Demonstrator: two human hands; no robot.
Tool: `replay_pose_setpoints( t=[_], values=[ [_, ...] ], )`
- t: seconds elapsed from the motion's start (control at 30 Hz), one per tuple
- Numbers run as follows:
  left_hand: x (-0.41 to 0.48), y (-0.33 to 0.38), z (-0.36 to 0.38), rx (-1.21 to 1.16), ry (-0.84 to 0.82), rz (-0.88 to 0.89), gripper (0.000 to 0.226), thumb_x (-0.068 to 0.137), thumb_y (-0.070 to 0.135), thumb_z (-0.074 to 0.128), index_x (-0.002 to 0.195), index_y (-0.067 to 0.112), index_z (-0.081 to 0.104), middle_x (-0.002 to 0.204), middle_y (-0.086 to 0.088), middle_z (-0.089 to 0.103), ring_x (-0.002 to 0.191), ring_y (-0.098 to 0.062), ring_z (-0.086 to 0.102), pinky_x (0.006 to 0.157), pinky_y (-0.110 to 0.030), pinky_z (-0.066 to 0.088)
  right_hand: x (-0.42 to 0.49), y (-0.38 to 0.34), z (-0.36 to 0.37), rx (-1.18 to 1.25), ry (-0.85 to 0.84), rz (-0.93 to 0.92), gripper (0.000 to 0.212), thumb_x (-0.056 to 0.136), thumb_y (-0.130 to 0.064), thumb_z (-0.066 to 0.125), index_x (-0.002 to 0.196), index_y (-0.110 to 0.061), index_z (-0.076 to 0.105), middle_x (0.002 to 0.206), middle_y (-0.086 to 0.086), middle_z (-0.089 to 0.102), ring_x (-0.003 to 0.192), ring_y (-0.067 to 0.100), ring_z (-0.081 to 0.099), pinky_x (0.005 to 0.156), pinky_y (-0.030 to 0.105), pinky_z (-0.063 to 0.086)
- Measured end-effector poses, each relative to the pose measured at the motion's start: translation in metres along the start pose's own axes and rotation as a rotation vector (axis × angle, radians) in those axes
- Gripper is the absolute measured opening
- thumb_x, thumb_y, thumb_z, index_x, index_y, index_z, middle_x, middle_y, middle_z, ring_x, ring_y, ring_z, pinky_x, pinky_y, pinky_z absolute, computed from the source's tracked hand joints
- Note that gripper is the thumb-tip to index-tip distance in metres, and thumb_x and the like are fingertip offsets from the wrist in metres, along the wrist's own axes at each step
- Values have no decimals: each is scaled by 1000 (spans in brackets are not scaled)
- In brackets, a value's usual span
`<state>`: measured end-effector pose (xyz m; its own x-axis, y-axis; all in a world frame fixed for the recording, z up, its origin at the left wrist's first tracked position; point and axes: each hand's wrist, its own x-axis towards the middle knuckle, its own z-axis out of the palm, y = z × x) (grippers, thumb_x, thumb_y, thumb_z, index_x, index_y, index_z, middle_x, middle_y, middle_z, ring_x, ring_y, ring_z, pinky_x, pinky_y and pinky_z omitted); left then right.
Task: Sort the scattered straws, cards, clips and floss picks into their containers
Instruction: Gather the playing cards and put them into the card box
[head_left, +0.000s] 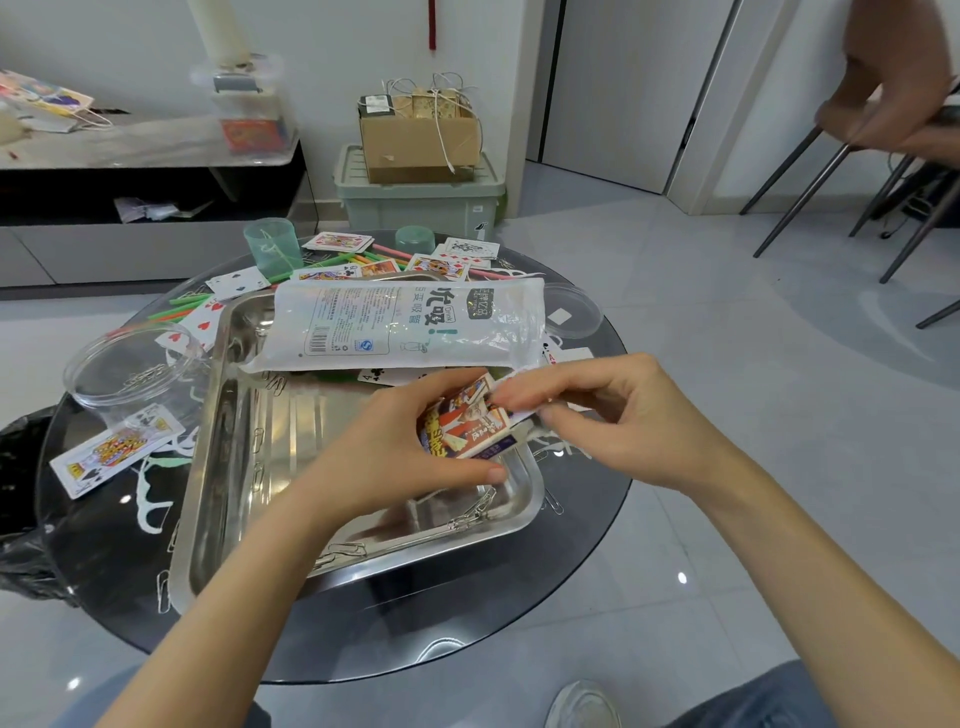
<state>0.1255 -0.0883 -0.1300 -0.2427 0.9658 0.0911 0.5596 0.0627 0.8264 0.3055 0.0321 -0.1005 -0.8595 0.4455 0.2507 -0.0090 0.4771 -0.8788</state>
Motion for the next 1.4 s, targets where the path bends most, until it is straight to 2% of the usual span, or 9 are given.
replay_pose_setpoints(
  t=[0.17,0.3,0.43,0.53,0.63,0.73,0.97,1.17,1.4],
  values=[
    [2,-1,2,-25,76,17,83,54,55,79,127,53,42,108,32,55,94,15,55,70,-3,44,3,2,2,-21,83,48,33,91,-22,56,124,-23,61,129,-9,61,123,4,51,100,25,44],
    [0,-1,2,179,96,159,80,70,56,71,137,60,28,109,25,49,99,8,49,80,-4,36,8,31,-14,-413,378,223,24,94,-33,54,111,-22,68,110,-13,68,103,-2,59,90,20,44],
    [-1,-2,6,283,95,216,72,72,62,63,137,54,32,107,15,49,97,5,47,78,-4,35,14,74,-34,-777,303,607,42,90,-42,58,106,-4,64,110,12,63,107,30,55,83,35,40],
    [-1,-2,8,275,95,241,80,73,61,63,141,58,20,102,18,46,94,4,48,77,-5,36,25,89,-32,-777,295,690,54,81,-58,60,68,-8,45,83,10,48,85,29,46,59,32,29],
    [0,-3,7,328,85,253,75,73,66,56,139,61,20,102,16,44,91,5,48,74,-9,38,35,94,-24,-842,258,745,58,74,-67,62,75,-10,49,93,9,44,96,28,43,64,31,33],
    [0,-4,6,348,93,230,62,72,66,58,128,54,35,109,16,46,92,2,51,76,-18,44,42,94,-21,-872,239,768,58,74,-61,65,98,-9,55,109,13,50,109,31,45,70,31,35],
    [-1,-3,3,343,169,200,54,70,66,59,113,36,44,108,19,48,87,1,49,70,-9,37,48,85,-34,-748,148,833,50,68,-48,78,73,-11,45,80,2,52,85,25,52,56,28,35],
    [-3,-3,2,321,156,168,79,70,62,66,137,44,26,116,23,44,95,4,48,76,-11,41,46,93,-42,-558,215,892,44,69,-40,80,82,-8,53,81,5,55,81,25,54,55,29,35],
    [-13,-12,-8,294,217,106,89,56,66,72,132,35,36,100,25,52,86,2,55,71,-11,43,18,50,-46,-161,621,422,9,90,-11,59,82,-9,63,81,12,67,72,26,64,68,36,53]
  ],
)
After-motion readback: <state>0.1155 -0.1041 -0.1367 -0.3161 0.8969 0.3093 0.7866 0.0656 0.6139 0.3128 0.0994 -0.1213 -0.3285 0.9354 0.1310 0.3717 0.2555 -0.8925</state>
